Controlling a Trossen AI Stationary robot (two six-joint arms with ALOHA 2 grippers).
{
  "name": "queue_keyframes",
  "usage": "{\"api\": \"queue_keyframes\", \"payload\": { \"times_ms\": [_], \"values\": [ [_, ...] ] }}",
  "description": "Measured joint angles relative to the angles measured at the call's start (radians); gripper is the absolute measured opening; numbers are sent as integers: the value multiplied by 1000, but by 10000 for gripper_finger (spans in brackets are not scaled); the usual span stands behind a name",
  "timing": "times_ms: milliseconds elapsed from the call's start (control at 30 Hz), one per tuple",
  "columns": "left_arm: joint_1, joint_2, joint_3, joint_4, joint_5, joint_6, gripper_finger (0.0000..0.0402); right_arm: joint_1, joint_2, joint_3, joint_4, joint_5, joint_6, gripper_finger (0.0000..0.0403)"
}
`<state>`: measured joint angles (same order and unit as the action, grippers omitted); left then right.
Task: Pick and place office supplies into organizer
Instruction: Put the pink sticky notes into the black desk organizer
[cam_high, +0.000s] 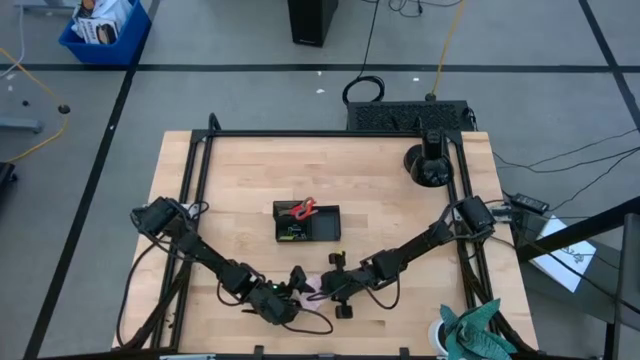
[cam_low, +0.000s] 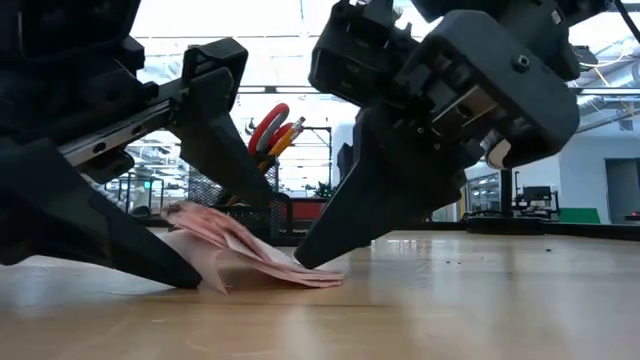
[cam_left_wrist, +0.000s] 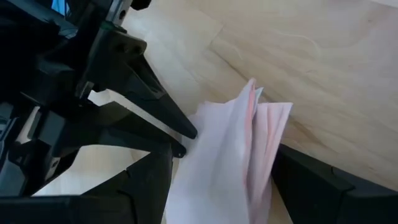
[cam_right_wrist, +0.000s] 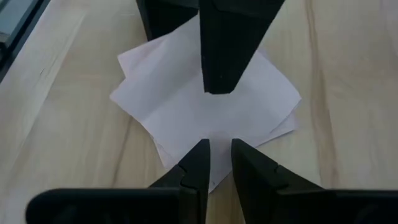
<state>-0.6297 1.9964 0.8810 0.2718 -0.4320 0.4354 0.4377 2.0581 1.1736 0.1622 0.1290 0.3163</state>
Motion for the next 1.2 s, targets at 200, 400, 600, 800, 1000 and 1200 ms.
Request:
{"api": "queue_keyframes", "payload": {
  "times_ms": [200, 400, 600, 800, 1000, 1200],
  "values": [
    [6, 0, 0, 0, 13, 1, 271, 0, -3, -1, -5, -3, -14, 59],
    [-4, -8, 0, -9, 12, -11, 271, -6, -4, -1, -28, -4, -7, 59],
    [-8, -42, 51, -167, 25, -108, 271, -11, -4, -1, -38, -4, 7, 59],
    [-7, -46, 124, -390, 83, -212, 271, -12, -4, -2, -39, -4, 8, 59],
    [-16, -47, 124, -401, 92, -238, 271, -13, -4, -2, -40, -4, 8, 59],
    [-40, -68, 130, -419, 33, -227, 271, -13, -4, -2, -41, -4, 8, 59]
  ]
}}
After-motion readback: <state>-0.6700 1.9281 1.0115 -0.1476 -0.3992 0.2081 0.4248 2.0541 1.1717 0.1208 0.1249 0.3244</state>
